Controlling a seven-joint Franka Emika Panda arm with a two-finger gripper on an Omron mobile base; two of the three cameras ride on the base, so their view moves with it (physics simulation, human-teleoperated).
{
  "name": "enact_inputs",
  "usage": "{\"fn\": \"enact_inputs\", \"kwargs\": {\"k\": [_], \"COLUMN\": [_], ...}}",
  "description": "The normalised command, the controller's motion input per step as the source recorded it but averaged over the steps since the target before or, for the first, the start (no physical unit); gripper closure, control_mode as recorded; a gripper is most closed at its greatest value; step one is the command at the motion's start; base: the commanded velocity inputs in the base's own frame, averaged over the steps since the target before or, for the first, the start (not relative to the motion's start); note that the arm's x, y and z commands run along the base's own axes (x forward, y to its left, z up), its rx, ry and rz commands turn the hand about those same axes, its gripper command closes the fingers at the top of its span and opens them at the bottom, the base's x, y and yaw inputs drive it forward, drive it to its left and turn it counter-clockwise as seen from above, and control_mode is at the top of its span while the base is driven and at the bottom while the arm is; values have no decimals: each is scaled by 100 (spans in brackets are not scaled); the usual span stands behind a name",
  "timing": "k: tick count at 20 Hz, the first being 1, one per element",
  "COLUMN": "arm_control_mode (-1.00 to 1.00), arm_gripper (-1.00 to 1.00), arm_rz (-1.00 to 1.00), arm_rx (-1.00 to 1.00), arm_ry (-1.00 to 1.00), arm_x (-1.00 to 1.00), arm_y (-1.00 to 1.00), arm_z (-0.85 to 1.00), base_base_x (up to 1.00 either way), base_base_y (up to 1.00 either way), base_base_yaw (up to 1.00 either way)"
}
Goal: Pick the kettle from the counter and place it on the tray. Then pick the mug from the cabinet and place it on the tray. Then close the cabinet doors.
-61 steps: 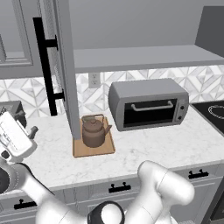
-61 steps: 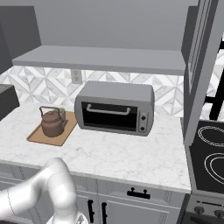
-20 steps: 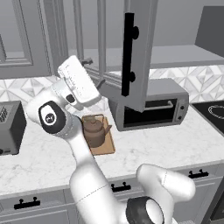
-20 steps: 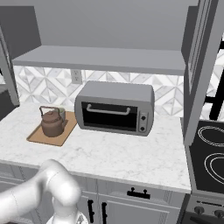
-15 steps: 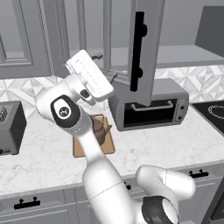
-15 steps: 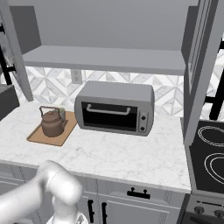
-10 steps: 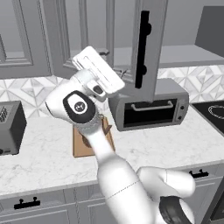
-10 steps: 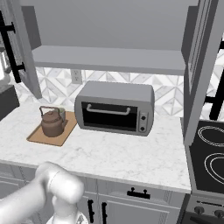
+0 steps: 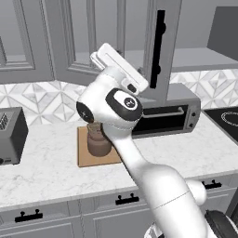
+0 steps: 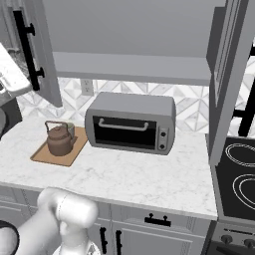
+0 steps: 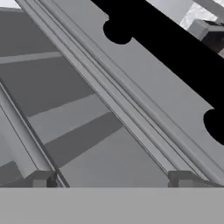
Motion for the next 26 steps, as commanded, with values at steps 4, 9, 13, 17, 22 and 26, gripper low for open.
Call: {"fn": "enact_inputs", "kwargs": {"k": [4,9,13,17,22,26], "arm_control_mode": [-100,-100,-100,-100,-100,-100], "arm_gripper": [-100,-100,-100,-100,-100,-100], "arm_rz": [56,54,46,37,27,16], "arm_rx": [16,15,7,0,1,1], "arm_ry": [0,3,14,18,18,24], "arm_x": [62,73,89,92,82,75], "arm_y": [-27,-19,-2,0,3,12], "arm_z": [0,0,-2,-4,-2,0], "base_base_x": [0,0,0,0,0,0], "base_base_y": [0,0,0,0,0,0], "base_base_yaw": [0,0,0,0,0,0]}}
